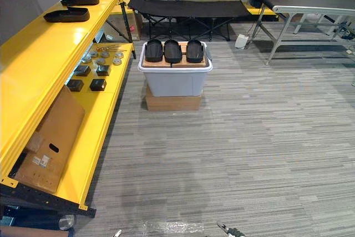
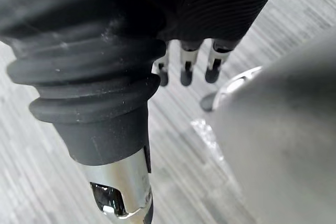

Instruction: Walk over and take plastic housings, then place them on the shelf

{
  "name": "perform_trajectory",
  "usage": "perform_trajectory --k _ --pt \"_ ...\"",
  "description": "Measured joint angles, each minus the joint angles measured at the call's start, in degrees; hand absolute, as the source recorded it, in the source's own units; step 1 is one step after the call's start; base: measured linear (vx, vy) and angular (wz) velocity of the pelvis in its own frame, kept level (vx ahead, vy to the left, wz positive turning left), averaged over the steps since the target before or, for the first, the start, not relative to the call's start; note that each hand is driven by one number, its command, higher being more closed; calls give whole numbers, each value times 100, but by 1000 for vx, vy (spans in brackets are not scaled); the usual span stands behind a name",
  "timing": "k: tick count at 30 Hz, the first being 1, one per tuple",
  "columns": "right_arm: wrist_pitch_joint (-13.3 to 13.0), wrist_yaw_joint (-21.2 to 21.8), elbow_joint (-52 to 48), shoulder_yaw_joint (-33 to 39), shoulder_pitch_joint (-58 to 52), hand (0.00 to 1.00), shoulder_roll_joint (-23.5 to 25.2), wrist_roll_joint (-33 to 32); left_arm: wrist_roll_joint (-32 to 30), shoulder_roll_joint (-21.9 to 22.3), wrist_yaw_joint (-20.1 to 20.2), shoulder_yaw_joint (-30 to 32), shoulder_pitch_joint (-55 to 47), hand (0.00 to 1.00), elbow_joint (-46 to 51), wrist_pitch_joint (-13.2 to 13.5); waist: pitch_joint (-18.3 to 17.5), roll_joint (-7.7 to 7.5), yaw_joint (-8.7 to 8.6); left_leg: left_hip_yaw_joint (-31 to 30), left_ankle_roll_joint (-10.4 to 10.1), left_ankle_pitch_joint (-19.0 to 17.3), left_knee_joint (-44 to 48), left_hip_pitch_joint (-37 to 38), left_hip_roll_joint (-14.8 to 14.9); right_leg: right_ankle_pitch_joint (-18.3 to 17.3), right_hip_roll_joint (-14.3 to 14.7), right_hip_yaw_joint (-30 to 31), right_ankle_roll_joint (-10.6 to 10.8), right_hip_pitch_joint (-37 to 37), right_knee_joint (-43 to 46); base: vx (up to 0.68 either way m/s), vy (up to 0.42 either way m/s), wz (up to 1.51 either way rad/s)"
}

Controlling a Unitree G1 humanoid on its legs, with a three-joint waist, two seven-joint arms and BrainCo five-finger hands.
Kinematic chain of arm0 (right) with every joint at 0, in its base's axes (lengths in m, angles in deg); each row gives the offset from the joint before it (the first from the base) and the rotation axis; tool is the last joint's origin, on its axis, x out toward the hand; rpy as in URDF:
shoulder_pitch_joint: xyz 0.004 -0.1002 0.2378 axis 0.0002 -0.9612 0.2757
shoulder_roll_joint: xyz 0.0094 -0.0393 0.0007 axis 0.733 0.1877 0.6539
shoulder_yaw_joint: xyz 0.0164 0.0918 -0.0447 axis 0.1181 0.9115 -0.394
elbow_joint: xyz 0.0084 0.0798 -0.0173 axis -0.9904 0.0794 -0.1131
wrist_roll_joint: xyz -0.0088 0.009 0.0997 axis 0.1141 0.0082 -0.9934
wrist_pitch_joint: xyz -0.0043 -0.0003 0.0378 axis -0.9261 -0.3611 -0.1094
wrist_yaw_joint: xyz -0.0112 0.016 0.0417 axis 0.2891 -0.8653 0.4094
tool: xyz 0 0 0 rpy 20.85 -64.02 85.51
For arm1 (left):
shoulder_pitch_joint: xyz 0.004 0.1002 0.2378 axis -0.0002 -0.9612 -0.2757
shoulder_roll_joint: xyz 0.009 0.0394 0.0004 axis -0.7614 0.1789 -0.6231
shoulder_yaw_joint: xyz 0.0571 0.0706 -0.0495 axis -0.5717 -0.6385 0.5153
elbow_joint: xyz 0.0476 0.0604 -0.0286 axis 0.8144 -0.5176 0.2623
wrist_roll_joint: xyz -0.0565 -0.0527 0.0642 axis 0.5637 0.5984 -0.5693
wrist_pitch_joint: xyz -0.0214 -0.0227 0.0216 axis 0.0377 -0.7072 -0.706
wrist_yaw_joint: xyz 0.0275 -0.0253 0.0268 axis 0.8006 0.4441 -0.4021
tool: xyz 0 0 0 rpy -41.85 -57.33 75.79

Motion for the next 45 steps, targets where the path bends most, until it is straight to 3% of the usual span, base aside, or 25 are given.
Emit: perform_trajectory --k 2,5,9,12,14,15,16,17,19,23,25,27,28,31,33,34,35,36,37,38,39,41,43,44,45 --pt "-44 41 -66 89 64 0 -30 -112 -175 -15 -4 -12 92 0 72 -125 163 72 -49 -13 -2 -100 204 71 122 -247 -79 -25 -159 -454 722 89 59 2" --pt "-135 163 -54 85 58 0 -1 -88 -354 -135 -1 9 199 0 64 -263 259 -31 -80 63 -153 -328 428 94 336 -207 10 -26 -99 -888 156 161 48 -10" --pt "-127 173 32 248 -152 0 0 143 -376 -157 242 191 333 0 38 -345 265 -50 -125 96 -567 -637 547 357 538 498 66 -6 -73 -1094 -750 307 -44 -6" --pt "-85 230 160 294 -194 0 -13 283 -270 -96 308 264 351 0 81 -328 252 -1 -154 78 -794 -1477 1249 390 673 369 38 99 -463 -1378 226 343 -194 -1" --pt "29 318 205 280 -200 0 -282 649 117 141 250 343 174 0 87 -320 56 444 -273 -9 -1153 -1890 2349 125 1235 -42 351 -45 -575 -1424 913 520 -289 21" --pt "24 314 257 279 -179 0 -338 748 182 219 281 443 187 0 99 -326 63 511 -265 -18 -1279 -1799 3025 -182 1399 -112 423 -64 -677 -1402 962 538 -280 12" --pt "-16 276 335 284 -102 0 -440 814 183 312 319 599 212 0 118 -343 128 678 -265 -156 -1276 -1214 4476 -813 1686 -175 547 -169 -814 -1140 809 497 -298 3" --pt "-40 270 399 291 -32 0 -603 824 164 433 373 686 194 0 96 -357 253 799 -230 -175 -1227 -1142 5592 -1313 1967 -176 729 -196 -823 -679 422 502 -279 1" --pt "-241 272 406 297 -2 0 -628 808 161 485 440 783 66 0 88 -356 313 813 -188 -240 -1116 -1215 6052 -1678 1863 -167 824 -187 -834 135 -173 530 -210 -10" --pt "-691 267 214 304 356 0 -559 800 376 616 404 945 -143 0 256 89 349 708 95 -88 -1005 -1140 3813 -2262 1107 -163 716 44 -824 961 -956 433 -59 -41" --pt "-869 243 -122 300 449 0 -512 793 405 715 403 1082 -283 0 345 322 362 689 221 -114 -870 -125 1578 -2438 817 -235 668 157 -633 1320 -1352 437 117 -44" --pt "-855 238 -150 274 411 0 -459 788 395 717 452 1087 -398 0 342 394 394 613 279 -43 -778 738 1262 -2335 773 -426 636 172 -470 1800 -1548 542 192 -3" --pt "-793 240 -138 159 367 0 -382 787 385 661 481 1082 -367 0 397 473 418 463 288 113 -618 855 1463 -2328 682 -535 534 109 -583 1968 -1561 512 151 32" --pt "-580 242 -90 67 323 0 -249 806 363 474 490 1079 -94 0 486 517 536 192 318 192 -163 486 2003 -2483 572 -300 381 15 -412 1966 -1132 472 157 46" --pt "-495 234 -4 84 279 0 -176 805 342 452 488 1134 -69 0 542 518 542 46 340 168 -111 294 1891 -2228 423 -181 160 93 -201 1686 -191 416 154 19" --pt "-475 221 32 109 191 0 -99 799 268 417 480 1129 -85 0 565 531 476 -90 377 138 -65 152 1588 -1868 285 165 -235 351 364 866 1644 546 193 11" --pt "-475 225 59 109 174 0 -37 801 226 373 461 1130 -82 0 562 549 470 -115 357 85 -81 91 1505 -1693 210 318 -397 488 603 381 2690 456 160 17" --pt "-473 236 109 109 150 0 2 799 159 362 428 1128 -62 0 562 563 470 -122 321 46 -81 17 1458 -1530 177 244 -561 452 476 43 3368 456 126 15" --pt "-485 272 106 231 144 0 -1 864 167 382 368 1126 -62 0 569 631 468 -133 311 43 -48 -49 1296 -1134 139 -22 -804 256 27 -410 4023 451 105 7" --pt "-520 272 91 222 155 0 -50 1029 183 398 367 1130 -52 0 586 646 487 -82 268 18 -34 -110 1194 -877 152 -216 -907 25 -261 -656 4036 529 109 17" --pt "-548 247 65 152 175 0 -99 1079 206 402 374 1123 16 0 646 648 494 -42 194 -61 -75 -168 1113 -607 219 -495 -922 -330 -247 -835 3458 410 17 33" --pt "-605 178 29 122 177 0 -90 1018 388 383 374 1132 126 0 797 631 485 5 107 -139 -252 -275 1093 -405 425 -474 -577 -597 -234 -940 1608 388 -65 49" --pt "-594 103 37 110 150 0 -79 1023 550 330 374 1132 149 0 858 599 481 3 60 -183 -451 -439 1081 -225 595 -5 -162 -393 -178 -1029 62 470 -189 48" --pt "-575 100 58 69 47 0 -75 1026 644 306 370 1132 146 0 834 549 460 -32 48 -302 -588 -660 1124 -76 643 720 67 24 -156 -1062 -556 415 -242 53" --pt "-570 96 102 49 -14 0 -57 1029 654 293 368 1142 127 0 827 539 406 -116 61 -364 -643 -748 1166 -48 598 1012 76 185 -195 -1111 -586 442 -290 68"
